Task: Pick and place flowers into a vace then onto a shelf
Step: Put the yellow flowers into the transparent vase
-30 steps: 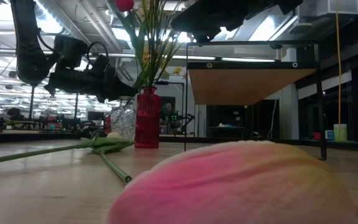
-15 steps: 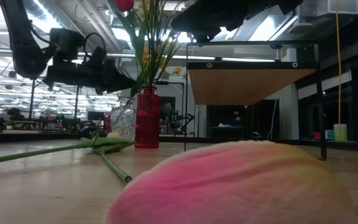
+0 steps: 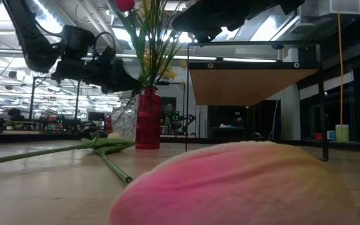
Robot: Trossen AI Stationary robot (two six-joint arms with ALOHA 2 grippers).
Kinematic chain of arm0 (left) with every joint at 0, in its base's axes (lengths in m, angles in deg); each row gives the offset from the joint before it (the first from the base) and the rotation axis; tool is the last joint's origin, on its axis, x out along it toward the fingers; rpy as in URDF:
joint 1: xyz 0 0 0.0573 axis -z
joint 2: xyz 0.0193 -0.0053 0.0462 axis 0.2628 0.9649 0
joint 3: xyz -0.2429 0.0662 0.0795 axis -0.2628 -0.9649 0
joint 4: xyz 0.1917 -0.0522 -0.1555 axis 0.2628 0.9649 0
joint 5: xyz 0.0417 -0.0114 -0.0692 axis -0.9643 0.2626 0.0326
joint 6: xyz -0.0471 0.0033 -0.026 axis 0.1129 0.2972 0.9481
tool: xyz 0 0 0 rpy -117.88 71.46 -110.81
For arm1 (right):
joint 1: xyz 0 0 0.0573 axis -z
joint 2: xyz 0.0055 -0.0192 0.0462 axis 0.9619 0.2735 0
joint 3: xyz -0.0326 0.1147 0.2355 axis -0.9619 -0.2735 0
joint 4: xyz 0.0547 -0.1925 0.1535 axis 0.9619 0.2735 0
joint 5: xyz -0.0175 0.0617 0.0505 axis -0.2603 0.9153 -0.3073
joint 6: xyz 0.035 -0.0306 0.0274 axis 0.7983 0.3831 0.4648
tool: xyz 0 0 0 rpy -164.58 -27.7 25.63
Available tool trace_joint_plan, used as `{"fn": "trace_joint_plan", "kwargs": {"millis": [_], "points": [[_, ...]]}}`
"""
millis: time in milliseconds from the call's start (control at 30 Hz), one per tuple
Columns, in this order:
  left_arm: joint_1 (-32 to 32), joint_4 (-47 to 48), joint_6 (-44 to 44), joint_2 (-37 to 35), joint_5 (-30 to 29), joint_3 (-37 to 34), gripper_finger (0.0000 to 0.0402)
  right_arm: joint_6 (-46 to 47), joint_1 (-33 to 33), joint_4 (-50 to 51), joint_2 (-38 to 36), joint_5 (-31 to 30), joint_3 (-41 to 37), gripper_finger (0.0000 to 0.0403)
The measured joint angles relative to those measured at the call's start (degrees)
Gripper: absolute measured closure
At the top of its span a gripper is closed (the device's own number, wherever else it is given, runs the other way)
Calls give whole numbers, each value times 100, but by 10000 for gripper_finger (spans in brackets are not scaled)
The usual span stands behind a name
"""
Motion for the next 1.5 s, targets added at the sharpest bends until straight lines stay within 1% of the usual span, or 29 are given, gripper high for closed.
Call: {"fn": "trace_joint_plan", "kwargs": {"millis": [167,267,367,467,500,533,800,1033,1133,1200,1400,1500], "points": [[0,184,-119,0,-4,107,279,-2,0,1,0,0,0,393],[0,186,-149,0,-6,105,291,-2,0,1,2,0,0,393],[0,216,-229,0,-4,106,323,-2,0,1,4,0,0,393],[2,265,-354,0,-6,107,373,-2,0,1,4,0,0,393],[2,283,-380,0,-6,107,385,-2,0,1,4,0,0,393],[2,294,-397,0,-8,107,389,-2,0,1,4,0,0,393],[59,281,-495,-46,-24,107,394,-24,0,3,4,0,0,393],[298,259,-643,-442,-19,102,395,-17,0,5,4,0,0,393],[342,220,-645,-630,-252,-41,395,-7,0,6,4,-1,0,393],[358,-42,-641,-717,-465,-287,395,-4,0,6,4,0,0,393],[355,-1626,-409,-782,-447,-1036,395,-2,0,1,4,0,0,393],[355,-1800,-345,-780,-434,-1135,395,-2,0,-27,4,-2,0,393]]}}
